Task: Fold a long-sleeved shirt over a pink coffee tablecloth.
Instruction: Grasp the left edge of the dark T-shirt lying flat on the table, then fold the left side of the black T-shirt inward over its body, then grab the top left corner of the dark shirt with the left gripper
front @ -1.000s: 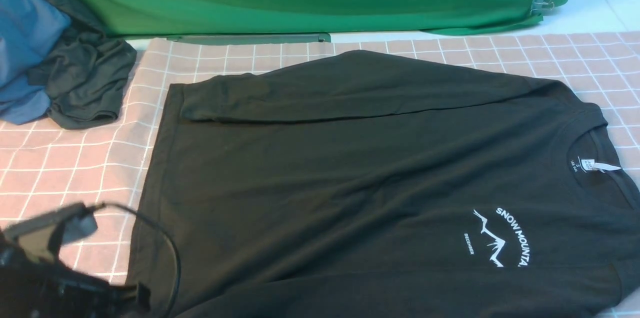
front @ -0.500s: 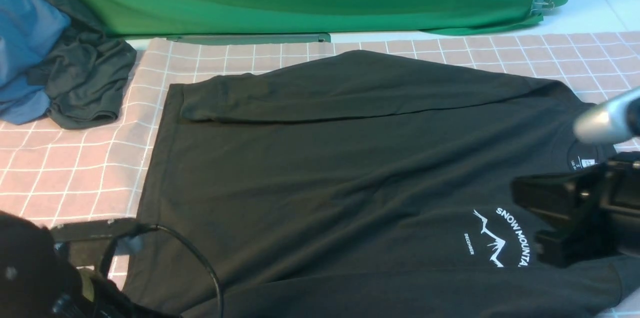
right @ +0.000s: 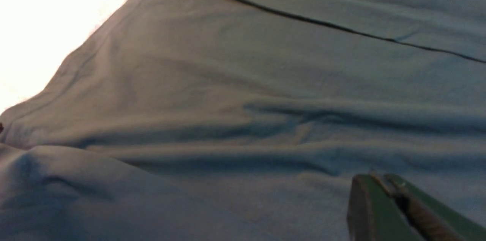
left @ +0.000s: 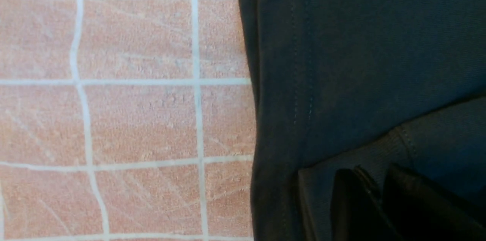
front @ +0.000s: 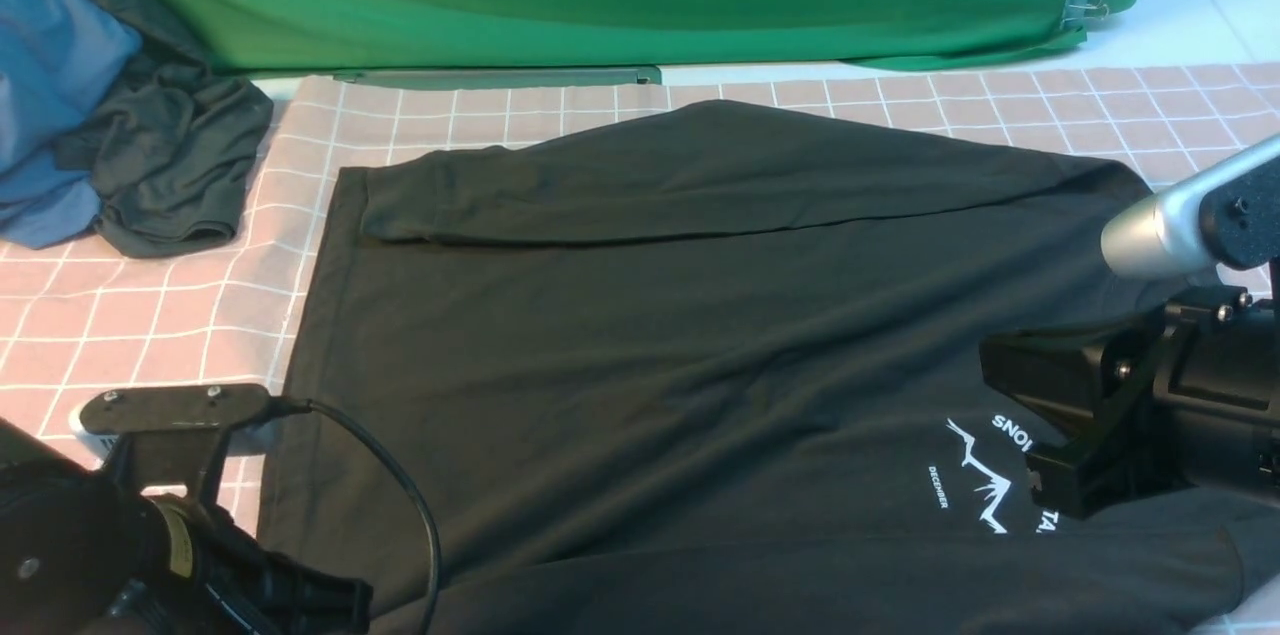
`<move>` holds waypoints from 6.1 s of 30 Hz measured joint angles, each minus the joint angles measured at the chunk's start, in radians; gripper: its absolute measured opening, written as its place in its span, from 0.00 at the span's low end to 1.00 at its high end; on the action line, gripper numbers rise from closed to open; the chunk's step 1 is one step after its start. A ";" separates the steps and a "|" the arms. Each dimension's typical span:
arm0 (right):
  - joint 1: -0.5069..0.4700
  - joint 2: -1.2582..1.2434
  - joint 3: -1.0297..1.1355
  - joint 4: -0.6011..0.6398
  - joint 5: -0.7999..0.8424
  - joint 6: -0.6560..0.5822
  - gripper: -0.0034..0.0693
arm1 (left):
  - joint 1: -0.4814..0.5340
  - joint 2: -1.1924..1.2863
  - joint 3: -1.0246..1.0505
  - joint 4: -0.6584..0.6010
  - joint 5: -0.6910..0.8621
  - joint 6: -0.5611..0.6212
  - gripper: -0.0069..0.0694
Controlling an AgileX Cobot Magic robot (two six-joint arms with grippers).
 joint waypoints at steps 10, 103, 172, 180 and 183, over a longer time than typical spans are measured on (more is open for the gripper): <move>0.000 0.000 0.000 0.000 -0.007 -0.022 0.10 | 0.000 0.106 0.049 0.000 -0.033 0.012 0.67; 0.000 0.001 0.000 0.000 0.022 0.015 0.12 | 0.201 0.573 -0.530 0.473 -0.356 -0.136 0.23; 0.170 0.585 -0.194 0.050 0.419 -0.236 0.16 | 0.201 0.038 -0.011 -0.258 0.088 0.076 0.16; 0.170 0.543 -0.194 0.033 0.525 -0.236 0.17 | 0.201 0.038 -0.011 -0.260 0.100 0.095 0.16; 0.170 0.541 -0.194 0.032 0.509 -0.229 0.20 | 0.201 0.038 -0.011 -0.300 0.134 0.111 0.16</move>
